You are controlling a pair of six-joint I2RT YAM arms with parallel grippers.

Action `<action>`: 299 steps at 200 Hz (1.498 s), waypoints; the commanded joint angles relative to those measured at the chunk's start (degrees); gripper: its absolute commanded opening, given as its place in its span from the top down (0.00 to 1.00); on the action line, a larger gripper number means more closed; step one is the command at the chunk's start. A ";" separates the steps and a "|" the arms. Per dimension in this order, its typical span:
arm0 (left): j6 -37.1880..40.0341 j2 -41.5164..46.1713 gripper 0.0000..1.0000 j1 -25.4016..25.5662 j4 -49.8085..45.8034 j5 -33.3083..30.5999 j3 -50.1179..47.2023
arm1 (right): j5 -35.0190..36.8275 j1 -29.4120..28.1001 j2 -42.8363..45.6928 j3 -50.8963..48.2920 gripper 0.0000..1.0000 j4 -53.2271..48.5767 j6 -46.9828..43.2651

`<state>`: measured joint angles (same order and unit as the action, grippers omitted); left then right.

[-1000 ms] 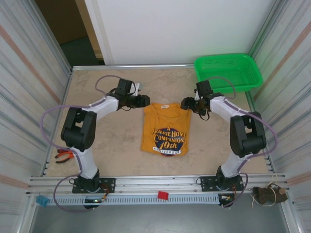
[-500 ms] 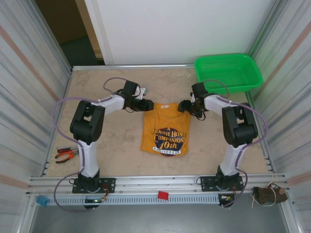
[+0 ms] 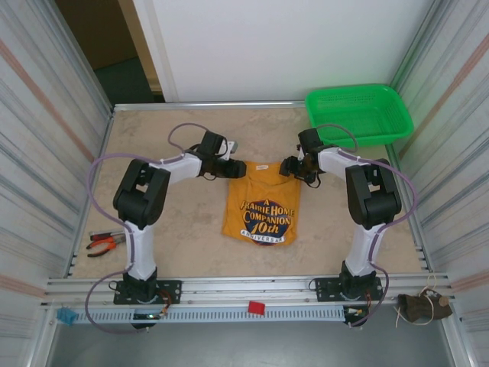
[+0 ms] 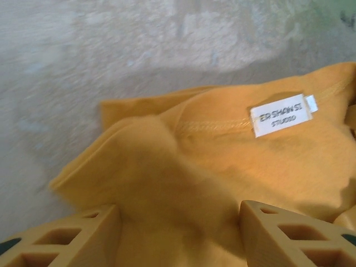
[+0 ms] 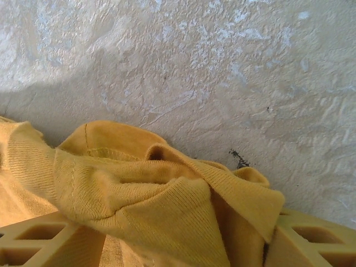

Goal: Fold the inside-out t-shirt

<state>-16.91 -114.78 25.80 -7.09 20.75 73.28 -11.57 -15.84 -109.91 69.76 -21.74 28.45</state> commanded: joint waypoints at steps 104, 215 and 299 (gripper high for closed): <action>2.77 -7.00 0.40 1.54 -8.87 -9.03 11.74 | -2.52 -1.57 -3.96 -0.37 0.33 2.40 1.52; 1.45 -9.96 0.68 7.24 -9.17 -5.22 10.21 | -5.22 -1.74 -4.88 0.53 0.74 2.83 1.45; -4.51 11.60 1.00 1.38 3.55 -1.43 -1.99 | -10.82 -1.23 10.85 -1.44 1.00 2.40 1.20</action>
<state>-18.61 -113.49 29.80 -9.26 18.15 73.52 -19.38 -16.88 -107.26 68.29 -19.51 29.34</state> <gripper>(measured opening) 0.069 0.065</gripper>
